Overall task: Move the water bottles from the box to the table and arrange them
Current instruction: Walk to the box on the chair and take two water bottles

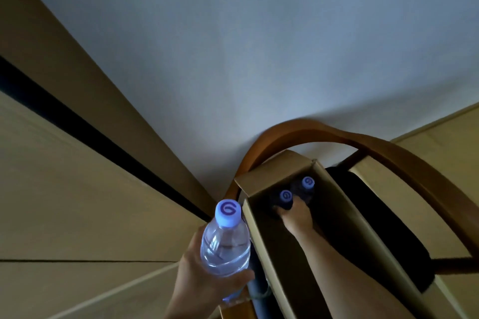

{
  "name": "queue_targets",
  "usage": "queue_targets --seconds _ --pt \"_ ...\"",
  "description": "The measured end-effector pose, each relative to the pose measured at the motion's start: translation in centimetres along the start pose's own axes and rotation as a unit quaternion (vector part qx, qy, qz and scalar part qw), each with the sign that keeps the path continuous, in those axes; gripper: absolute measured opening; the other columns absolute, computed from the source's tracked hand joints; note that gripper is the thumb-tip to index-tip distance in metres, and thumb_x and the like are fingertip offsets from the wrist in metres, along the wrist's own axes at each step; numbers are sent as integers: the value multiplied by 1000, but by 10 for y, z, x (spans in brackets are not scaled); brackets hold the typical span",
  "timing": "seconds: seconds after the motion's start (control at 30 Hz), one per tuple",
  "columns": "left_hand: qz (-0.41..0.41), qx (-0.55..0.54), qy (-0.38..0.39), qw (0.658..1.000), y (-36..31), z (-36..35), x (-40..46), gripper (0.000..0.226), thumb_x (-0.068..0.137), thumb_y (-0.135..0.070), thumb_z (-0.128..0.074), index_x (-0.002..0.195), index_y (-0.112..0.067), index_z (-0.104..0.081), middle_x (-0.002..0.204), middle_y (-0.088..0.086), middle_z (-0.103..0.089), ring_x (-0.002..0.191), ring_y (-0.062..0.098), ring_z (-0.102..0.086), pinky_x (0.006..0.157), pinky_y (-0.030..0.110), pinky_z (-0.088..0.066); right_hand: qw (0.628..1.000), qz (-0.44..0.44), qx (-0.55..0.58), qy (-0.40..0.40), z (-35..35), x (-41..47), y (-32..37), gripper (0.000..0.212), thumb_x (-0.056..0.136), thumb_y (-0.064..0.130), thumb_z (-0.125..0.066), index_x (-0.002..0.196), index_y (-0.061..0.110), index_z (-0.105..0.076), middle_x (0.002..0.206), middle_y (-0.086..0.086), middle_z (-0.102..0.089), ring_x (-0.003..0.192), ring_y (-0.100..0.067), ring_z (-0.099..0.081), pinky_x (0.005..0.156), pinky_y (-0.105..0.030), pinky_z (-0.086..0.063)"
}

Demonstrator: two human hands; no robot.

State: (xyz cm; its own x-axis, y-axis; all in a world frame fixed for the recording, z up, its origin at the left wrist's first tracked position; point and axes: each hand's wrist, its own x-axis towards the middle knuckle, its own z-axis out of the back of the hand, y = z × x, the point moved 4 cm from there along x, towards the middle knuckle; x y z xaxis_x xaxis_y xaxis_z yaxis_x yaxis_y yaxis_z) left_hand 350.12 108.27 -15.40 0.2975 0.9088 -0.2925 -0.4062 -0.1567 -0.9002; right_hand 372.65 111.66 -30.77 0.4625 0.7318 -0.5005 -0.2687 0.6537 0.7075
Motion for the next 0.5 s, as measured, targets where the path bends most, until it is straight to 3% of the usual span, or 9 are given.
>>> queue_targets --seconds 0.07,0.1,0.2,0.27,0.33,0.4,0.43,0.5 --pt "17 14 -39 999 9 3 -7 87 30 -42 -86 108 -39 -47 93 -20 -68 92 -8 -61 72 7 -48 999 -10 43 -20 -11 11 -6 35 80 19 -71 111 11 -58 115 -6 -61 115 -28 -53 97 -35 -39" --pt "22 15 -51 998 12 8 -9 92 30 -45 -86 111 -42 -41 94 -23 -65 94 -16 -57 71 2 -44 997 -22 66 -26 -16 17 -8 43 80 19 -72 118 9 -56 123 -10 -58 119 -30 -51 103 -39 -37" --pt "54 27 32 998 12 3 -9 101 39 -56 -85 119 -42 -25 105 -31 -55 102 -27 -44 78 0 -39 997 -39 60 -41 -22 27 -13 57 81 21 -71 132 8 -49 137 -18 -40 125 -36 -42 107 -41 -31" --pt "42 18 -13 999 10 0 -12 94 32 -54 -84 111 -44 -35 101 -41 -56 97 -24 -49 73 -1 -40 996 -32 66 -49 -22 27 -14 55 82 21 -70 132 9 -49 137 -18 -39 124 -36 -42 106 -40 -31" --pt "20 3 -91 996 14 0 -18 82 24 -48 -81 98 -41 -48 93 -43 -59 87 -18 -57 66 -1 -42 997 -6 57 -43 -20 22 -14 49 82 25 -70 126 10 -53 132 -17 -45 119 -33 -47 102 -40 -37" --pt "15 -2 -98 995 15 -6 -23 78 24 -46 -82 96 -40 -51 90 -38 -62 85 -13 -61 66 3 -46 998 30 44 -37 -17 8 -11 44 83 26 -69 121 10 -55 126 -16 -49 114 -31 -50 97 -38 -40" --pt "16 -3 -93 996 14 -5 -24 76 28 -43 -84 97 -37 -54 88 -30 -66 82 -6 -64 67 9 -50 997 47 45 -48 -14 -2 -9 44 83 24 -69 122 10 -55 127 -16 -48 115 -31 -49 98 -37 -39" --pt "11 -11 -61 998 12 -5 -26 72 38 -33 -88 104 -27 -59 86 -9 -70 76 10 -67 73 36 -57 990 97 35 -94 -6 -24 -2 44 82 21 -70 122 8 -56 126 -16 -48 118 -31 -46 99 -34 -36"
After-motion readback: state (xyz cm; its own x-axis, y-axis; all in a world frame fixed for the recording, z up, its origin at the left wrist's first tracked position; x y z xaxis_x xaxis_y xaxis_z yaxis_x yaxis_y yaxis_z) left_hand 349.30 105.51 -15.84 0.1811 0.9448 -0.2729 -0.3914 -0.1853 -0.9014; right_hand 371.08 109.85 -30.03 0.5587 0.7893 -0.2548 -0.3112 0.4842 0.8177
